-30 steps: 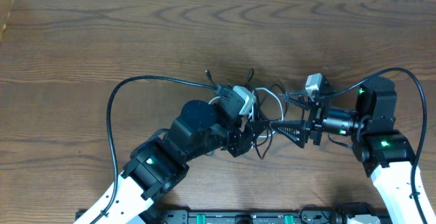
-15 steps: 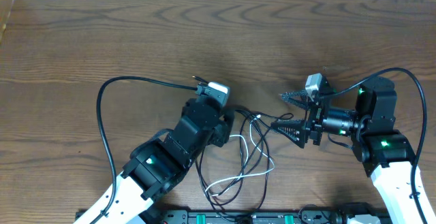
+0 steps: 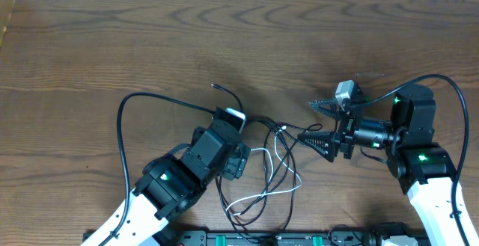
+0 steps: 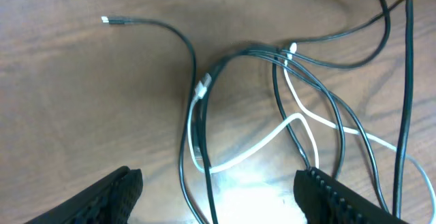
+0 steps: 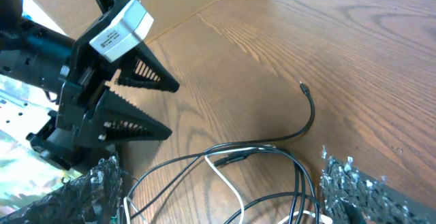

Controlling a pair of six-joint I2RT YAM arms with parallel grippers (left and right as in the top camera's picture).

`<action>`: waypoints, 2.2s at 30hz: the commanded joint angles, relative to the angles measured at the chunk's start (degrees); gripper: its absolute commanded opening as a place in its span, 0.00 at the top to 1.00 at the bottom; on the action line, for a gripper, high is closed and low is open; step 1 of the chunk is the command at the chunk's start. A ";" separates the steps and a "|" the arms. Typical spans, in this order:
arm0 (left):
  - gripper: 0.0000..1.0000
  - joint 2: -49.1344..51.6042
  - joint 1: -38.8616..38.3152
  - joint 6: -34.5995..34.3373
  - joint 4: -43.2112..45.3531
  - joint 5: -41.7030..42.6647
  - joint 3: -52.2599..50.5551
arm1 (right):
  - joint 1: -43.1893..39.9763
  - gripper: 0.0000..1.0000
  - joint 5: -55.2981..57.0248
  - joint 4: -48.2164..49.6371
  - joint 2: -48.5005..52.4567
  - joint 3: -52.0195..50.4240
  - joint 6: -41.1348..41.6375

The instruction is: Untangle cables

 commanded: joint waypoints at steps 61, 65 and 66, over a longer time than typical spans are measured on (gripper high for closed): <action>0.93 10.32 0.28 23.71 12.57 0.96 3.85 | 0.50 0.40 12.63 -4.15 0.31 -0.09 2.23; 0.93 6.36 0.31 22.25 15.96 1.01 3.85 | 0.50 0.37 13.62 -3.91 1.11 -0.09 2.21; 0.93 5.29 0.28 22.25 16.76 1.01 3.85 | 0.50 0.36 13.62 -3.67 1.55 -0.09 2.19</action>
